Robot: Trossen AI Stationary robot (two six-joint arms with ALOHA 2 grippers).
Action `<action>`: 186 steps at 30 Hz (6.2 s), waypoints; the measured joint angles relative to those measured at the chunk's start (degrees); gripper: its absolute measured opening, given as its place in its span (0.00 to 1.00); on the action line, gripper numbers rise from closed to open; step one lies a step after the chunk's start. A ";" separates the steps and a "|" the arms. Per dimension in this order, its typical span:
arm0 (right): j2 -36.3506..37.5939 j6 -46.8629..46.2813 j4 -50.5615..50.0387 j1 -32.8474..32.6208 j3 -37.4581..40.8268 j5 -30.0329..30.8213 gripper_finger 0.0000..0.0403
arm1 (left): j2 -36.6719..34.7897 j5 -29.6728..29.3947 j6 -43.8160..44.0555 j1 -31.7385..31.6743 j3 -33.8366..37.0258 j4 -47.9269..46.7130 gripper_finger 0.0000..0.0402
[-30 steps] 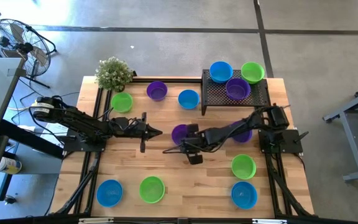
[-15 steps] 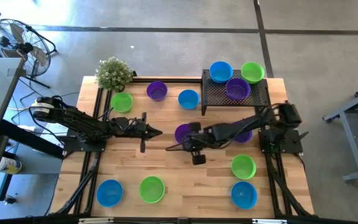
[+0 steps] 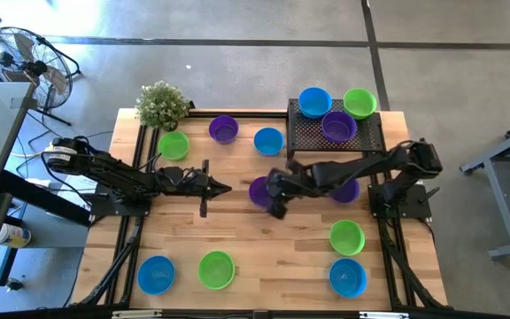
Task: Pick & Place Mini bowls
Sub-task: Stack the dark blue bowl on top of the dark blue bowl on the shelf, then stack the green bowl on top of the green bowl on the shelf
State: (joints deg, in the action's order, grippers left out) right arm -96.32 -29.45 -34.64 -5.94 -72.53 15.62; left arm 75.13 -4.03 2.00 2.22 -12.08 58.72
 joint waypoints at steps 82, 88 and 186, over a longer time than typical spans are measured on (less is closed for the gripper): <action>35.45 -5.59 -36.41 52.30 0.19 -1.26 0.01 | 0.00 3.63 -0.30 0.02 -2.56 -0.62 0.01; 30.86 -2.51 -29.99 59.47 2.94 -9.04 0.01 | 0.00 3.65 -0.40 0.02 -3.63 -2.34 0.01; 21.45 -28.80 -18.98 -22.00 18.30 16.54 0.04 | 0.00 -1.73 0.48 -0.02 -4.26 -6.20 0.01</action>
State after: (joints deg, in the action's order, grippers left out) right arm -74.87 -58.24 -53.62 -27.94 -54.23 32.16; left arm 75.13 -5.76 2.48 2.20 -16.34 52.51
